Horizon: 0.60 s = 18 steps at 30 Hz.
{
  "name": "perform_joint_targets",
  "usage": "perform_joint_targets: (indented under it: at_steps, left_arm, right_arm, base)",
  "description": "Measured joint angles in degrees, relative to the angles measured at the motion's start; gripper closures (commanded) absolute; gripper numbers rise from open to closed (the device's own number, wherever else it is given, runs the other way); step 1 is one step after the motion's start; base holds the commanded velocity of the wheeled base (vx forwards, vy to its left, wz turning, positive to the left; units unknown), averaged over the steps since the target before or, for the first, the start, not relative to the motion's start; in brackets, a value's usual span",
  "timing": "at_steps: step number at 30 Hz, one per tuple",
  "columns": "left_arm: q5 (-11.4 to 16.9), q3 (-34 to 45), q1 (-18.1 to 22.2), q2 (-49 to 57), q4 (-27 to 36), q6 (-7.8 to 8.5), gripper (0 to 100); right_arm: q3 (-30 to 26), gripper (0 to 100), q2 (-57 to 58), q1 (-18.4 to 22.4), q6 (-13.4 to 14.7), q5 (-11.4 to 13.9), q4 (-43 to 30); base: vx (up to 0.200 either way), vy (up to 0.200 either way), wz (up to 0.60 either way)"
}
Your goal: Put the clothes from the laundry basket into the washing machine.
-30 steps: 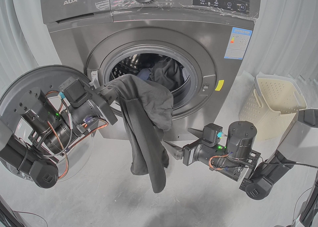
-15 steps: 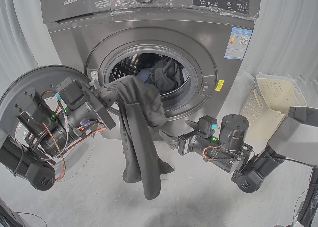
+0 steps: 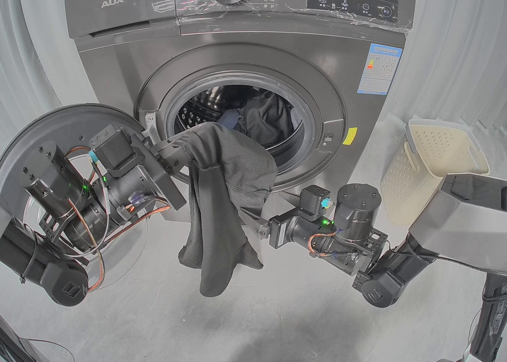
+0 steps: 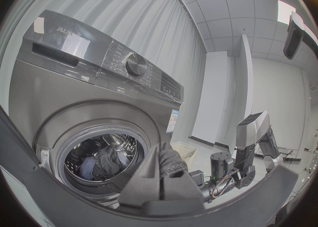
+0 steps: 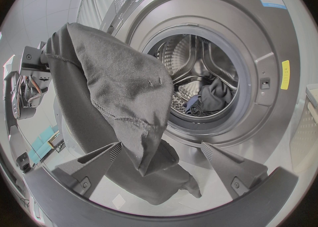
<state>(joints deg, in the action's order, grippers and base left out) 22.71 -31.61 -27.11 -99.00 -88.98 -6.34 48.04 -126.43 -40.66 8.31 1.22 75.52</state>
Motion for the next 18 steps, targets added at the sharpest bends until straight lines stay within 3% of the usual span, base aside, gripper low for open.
perform_joint_targets:
  at_steps: [4, 5, 10, 18]
  left_arm:
    - [0.04, 0.0, 0.0, 0.29, 0.0, -0.06, 100]
    - [0.09, 0.0, 0.0, 0.44, 0.0, -0.11, 100]
    - [0.11, 0.06, 0.0, 1.16, 0.0, -0.28, 100]
    - [-0.05, 0.59, 0.52, 0.71, -0.02, -0.28, 100]
  right_arm:
    - [3.15, 0, -2.34, -0.09, -0.09, 0.11, 0.13]
    - [4.16, 100, -3.01, -0.09, -0.11, 0.12, 0.16]
    - [8.22, 100, -5.62, 0.15, -0.16, 0.2, 0.76]
    - [9.07, 100, -5.62, -0.9, 0.2, 0.2, 1.22]
  base:
    - [0.0, 0.0, 0.0]
    - [0.0, 0.0, 0.0]
    - [0.0, 0.0, 0.0]
    - [0.0, 0.0, 0.0]
